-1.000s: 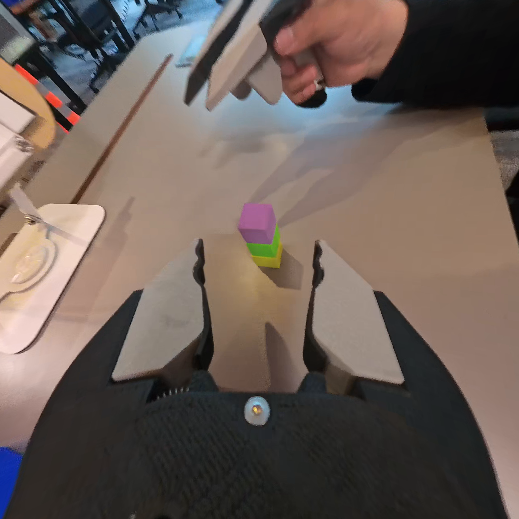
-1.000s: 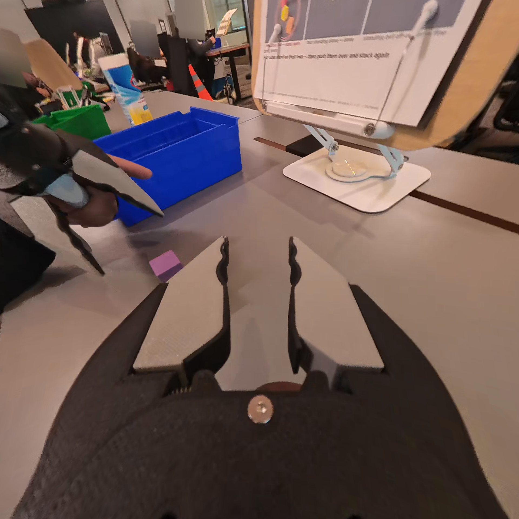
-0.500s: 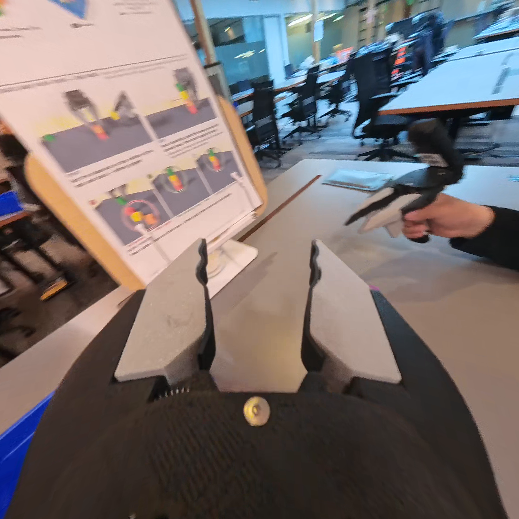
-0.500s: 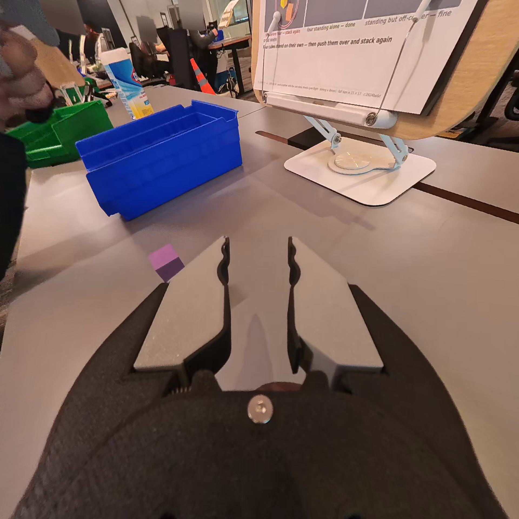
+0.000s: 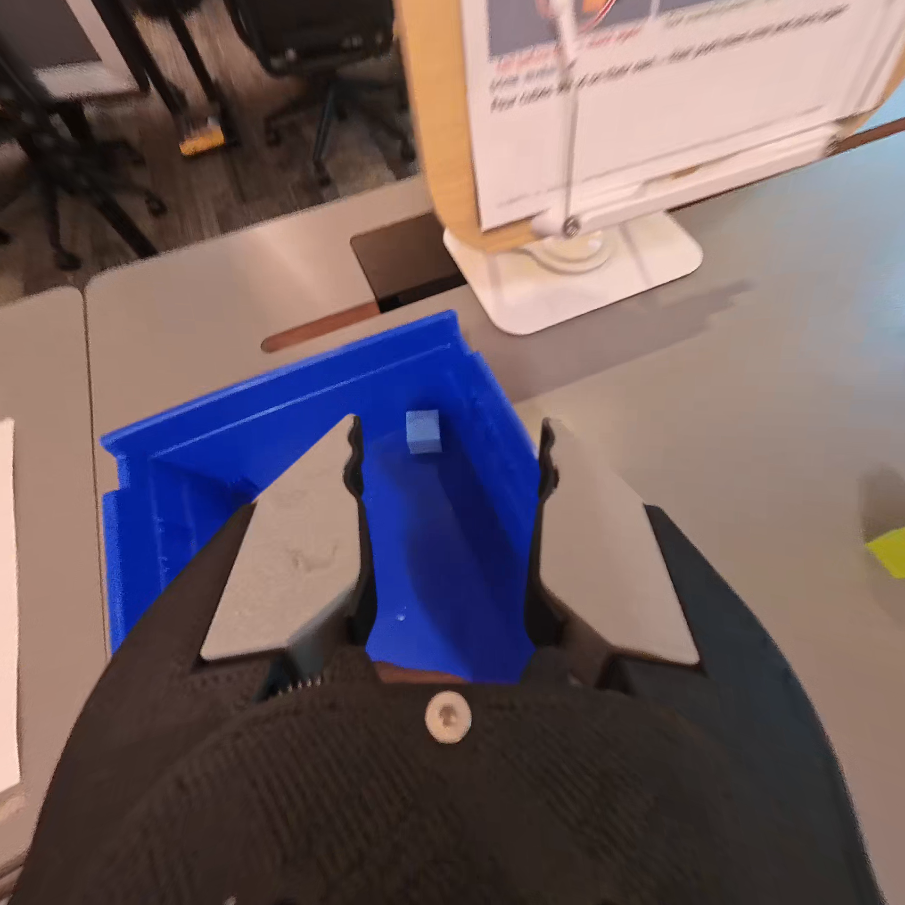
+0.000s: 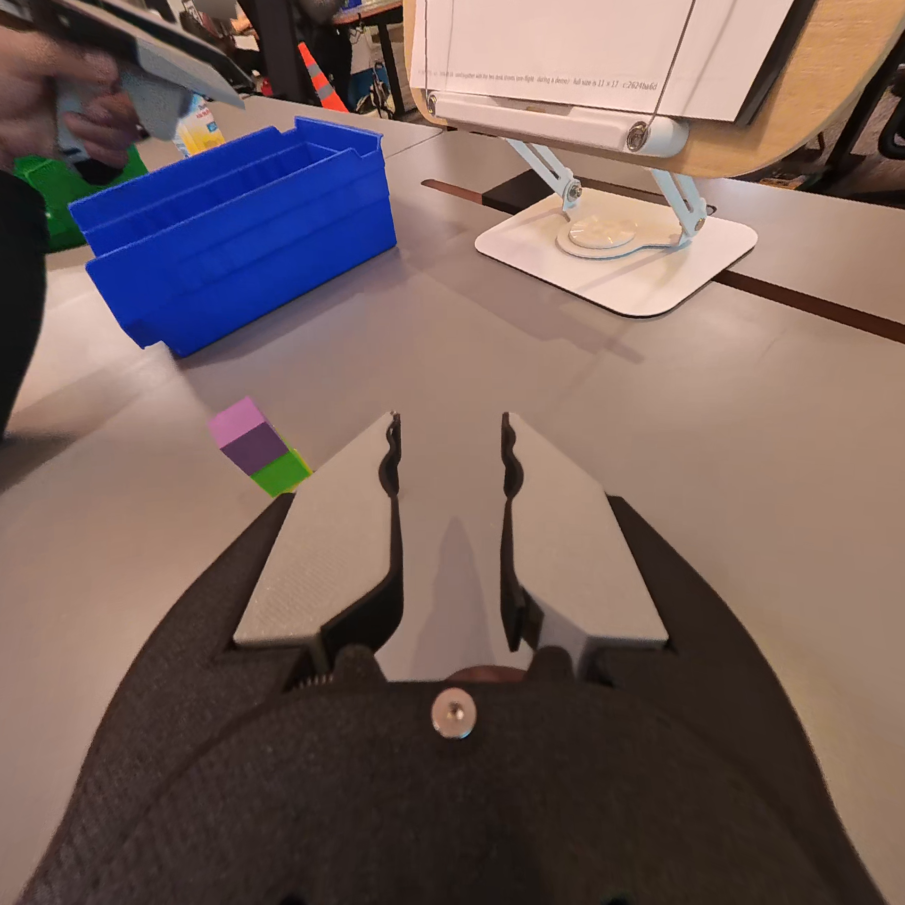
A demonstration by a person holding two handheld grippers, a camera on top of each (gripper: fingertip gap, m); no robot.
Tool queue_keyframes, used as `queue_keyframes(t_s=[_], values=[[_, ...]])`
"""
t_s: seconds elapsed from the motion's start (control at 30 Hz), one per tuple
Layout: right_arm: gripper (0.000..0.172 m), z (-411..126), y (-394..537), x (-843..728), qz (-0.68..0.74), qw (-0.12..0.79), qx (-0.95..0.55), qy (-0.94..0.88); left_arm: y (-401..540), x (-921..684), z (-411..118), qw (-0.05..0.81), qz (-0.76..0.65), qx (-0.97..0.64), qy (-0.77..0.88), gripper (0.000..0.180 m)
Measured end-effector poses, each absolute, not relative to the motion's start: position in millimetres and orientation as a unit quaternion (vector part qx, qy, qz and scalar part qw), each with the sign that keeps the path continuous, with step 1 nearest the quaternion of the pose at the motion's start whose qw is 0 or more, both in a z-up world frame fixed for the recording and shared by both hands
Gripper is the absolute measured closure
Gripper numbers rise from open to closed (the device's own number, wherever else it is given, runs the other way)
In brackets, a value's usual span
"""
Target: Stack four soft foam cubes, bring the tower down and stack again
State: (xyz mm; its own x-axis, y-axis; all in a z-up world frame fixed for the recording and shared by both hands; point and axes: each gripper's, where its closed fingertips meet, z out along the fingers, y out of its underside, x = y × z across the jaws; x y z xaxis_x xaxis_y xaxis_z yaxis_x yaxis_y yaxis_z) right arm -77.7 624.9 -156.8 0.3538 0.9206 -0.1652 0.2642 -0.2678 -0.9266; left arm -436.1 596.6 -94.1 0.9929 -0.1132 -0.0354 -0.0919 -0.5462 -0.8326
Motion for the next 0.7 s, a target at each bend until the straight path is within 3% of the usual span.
queue_keyframes(t_s=[0.23,0.3,0.47,0.7], values=[[0.133,-158.5,618.6,-82.9,0.365,0.435,-0.695,-0.442,615.6,-442.0,-144.0,0.406,-0.039,-0.912,0.034,0.106],[0.133,-161.4,617.5,-84.7,0.356,0.434,-0.695,-0.448,621.7,-443.0,-146.2,0.412,-0.032,-0.91,0.025,0.114],[0.133,-166.7,616.3,-86.7,0.353,0.428,-0.698,-0.452,623.3,-457.0,-161.7,0.387,-0.009,-0.922,-0.007,0.093],[0.134,-168.1,618.0,-86.4,0.355,0.426,-0.701,-0.447,631.1,-462.4,-169.1,0.384,0.013,-0.923,-0.033,0.094]])
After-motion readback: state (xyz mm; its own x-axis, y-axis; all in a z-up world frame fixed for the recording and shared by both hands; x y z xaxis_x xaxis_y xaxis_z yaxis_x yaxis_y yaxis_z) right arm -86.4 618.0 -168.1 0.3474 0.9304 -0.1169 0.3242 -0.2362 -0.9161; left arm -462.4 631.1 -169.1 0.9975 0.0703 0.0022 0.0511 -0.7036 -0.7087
